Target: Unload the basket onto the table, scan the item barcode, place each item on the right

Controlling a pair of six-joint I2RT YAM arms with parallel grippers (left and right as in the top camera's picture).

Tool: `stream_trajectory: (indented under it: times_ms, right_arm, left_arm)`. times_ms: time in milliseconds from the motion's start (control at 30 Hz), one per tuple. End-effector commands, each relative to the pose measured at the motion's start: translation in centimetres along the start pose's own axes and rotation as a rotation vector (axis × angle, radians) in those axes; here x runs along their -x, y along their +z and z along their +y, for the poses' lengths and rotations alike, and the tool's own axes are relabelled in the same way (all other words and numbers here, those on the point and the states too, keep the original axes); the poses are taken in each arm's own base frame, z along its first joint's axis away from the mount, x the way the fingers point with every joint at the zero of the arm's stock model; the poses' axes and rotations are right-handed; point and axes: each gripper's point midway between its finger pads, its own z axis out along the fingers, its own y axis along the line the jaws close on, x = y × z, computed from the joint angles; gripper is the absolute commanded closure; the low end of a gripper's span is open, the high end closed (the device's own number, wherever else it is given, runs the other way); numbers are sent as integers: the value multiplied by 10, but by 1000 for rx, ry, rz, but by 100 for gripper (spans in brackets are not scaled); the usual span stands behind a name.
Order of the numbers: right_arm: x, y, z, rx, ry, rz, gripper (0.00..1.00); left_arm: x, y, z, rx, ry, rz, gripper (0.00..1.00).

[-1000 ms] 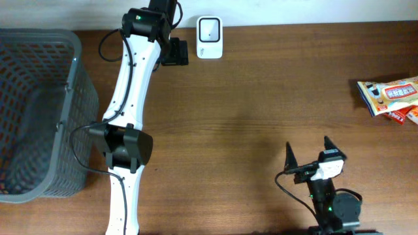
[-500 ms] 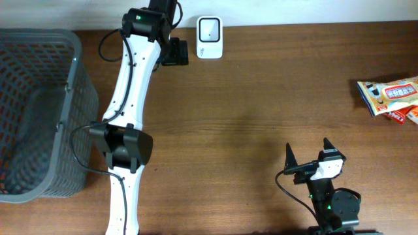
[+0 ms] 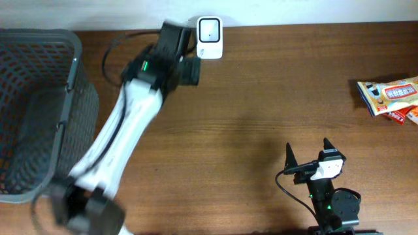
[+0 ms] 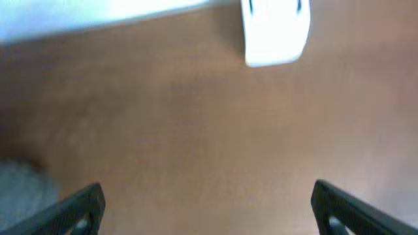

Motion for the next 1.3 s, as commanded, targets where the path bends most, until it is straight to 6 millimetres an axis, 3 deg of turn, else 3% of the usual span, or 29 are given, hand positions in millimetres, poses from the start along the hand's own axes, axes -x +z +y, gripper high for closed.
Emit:
stream_trajectory:
  times_ms: [0,133,167,300,467,767,867,967,1033,1100,1267]
  right_arm:
    - [-2,0,1,0,4,2,2]
    - [-3,0,1,1,4,4,2]
    - [-3,0,1,0,4,4,2]
    - [-3,0,1,1,4,5,2]
    - [-3,0,1,0,4,6,2]
    - [-3,0,1,1,4,5,1]
    - [-3,0,1,1,4,5,1]
    - [-3,0,1,1,4,5,2]
    - [-3,0,1,0,4,5,1]
    - [-3,0,1,1,4,6,2]
    - [-3,0,1,1,4,5,2]
  left_arm:
    - [-52,-13,9,-1,134,-42,1]
    - [-122,-55,26,-41,72,-291,1]
    - [-131,-58,28,-42,69,-299,1]
    - [-142,-80,41,-39,13,-461,1]
    - [-169,-101,59,-67,-55,-643,1]
    - [-195,-98,71,-63,-93,-869,1]
    - [-212,-80,82,-14,-117,-767,1]
    - [-216,-79,103,67,-156,-758,1]
    - [-216,-78,104,70,-163,-757,1]
    - [-216,-78,104,25,-280,-762,1]
    - [-216,-78,104,45,-227,-759,1]
